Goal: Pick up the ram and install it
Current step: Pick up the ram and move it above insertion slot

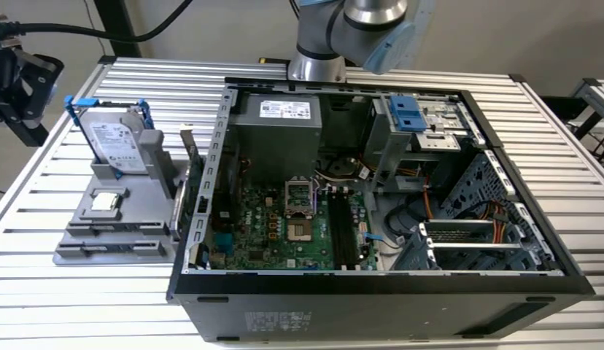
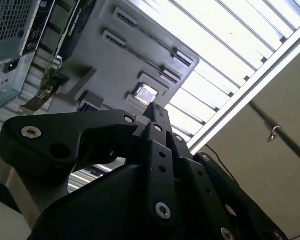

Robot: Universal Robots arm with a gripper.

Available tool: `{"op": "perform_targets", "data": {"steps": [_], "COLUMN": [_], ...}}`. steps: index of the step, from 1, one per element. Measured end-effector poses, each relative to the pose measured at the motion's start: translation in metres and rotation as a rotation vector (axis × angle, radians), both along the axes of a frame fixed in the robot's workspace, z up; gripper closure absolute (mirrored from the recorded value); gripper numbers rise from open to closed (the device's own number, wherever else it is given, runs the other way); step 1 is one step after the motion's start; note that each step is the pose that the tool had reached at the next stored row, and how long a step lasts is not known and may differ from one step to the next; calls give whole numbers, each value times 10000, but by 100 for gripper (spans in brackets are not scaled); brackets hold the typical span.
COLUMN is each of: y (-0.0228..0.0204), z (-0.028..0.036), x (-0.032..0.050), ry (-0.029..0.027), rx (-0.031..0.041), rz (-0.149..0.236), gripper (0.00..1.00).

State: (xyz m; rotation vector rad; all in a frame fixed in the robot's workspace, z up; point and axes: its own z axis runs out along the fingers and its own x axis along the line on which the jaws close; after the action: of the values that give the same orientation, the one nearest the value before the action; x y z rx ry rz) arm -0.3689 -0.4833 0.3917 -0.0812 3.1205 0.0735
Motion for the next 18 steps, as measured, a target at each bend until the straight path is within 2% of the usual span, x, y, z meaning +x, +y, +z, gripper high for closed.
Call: {"op": "perform_targets", "data": {"steps": [18], "y": [4], "z": [1], "x": [-1], "ry": [0], "rx": [-17], "rz": [1062], "gripper": [100]}}
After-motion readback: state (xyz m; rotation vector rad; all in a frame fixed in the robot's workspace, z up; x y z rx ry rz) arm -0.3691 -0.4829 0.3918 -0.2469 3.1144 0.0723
